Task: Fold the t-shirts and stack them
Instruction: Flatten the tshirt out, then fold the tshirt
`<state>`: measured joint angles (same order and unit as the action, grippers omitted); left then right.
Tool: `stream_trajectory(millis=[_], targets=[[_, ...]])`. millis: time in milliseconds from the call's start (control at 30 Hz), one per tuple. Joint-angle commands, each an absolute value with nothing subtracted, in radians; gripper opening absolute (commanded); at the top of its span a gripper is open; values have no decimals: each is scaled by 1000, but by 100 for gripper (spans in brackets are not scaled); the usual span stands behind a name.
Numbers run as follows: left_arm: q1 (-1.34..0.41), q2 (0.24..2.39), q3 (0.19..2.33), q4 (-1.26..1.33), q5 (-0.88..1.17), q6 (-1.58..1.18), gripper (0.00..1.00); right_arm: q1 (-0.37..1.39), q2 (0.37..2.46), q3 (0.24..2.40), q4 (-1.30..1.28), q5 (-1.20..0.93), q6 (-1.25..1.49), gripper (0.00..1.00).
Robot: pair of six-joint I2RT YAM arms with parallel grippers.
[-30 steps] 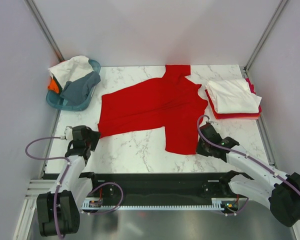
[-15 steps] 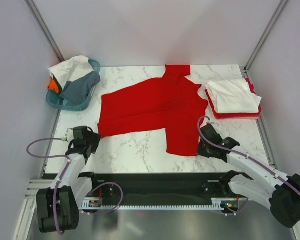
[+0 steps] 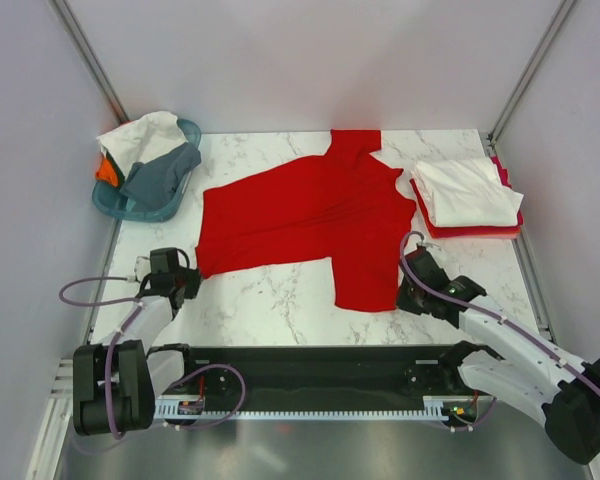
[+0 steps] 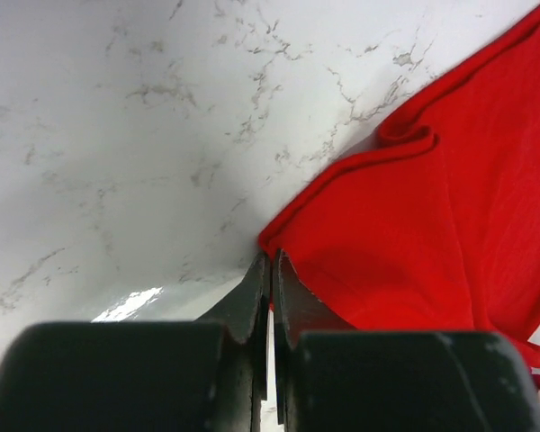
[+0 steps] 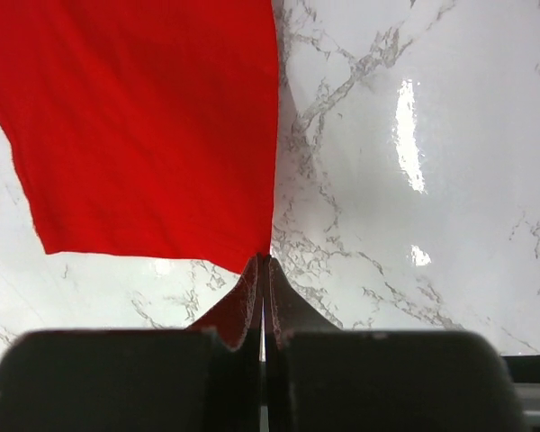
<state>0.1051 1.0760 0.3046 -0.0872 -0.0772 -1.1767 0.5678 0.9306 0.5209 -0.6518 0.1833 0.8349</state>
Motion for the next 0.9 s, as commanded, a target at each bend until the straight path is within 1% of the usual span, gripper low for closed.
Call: stream_trajectory(millis=[0,133,300,467,600,733,867], targets=[[104,1062,343,-106,-113,-1157,2,572,876,590,-690,233,847,0],[104,987,368,-181,-98,-1128,2,571,815,728,-764,291,833,0],[100,838,304,-225,-51,-1147,2,571,753,837,-868,313,818,0],[91,723,249,-301,-11,-1158,2,571,691,841,-922,282,825,0],[84,651,268,-379,-18,-1154,2,569,649,853,-931,290,828,0],[84,643,304,-411,-34,-1147,2,569,682,887,-916,317,805,0],[84,710,382,-437,-54,-1137,2,571,793,943,-884,357,764,0]])
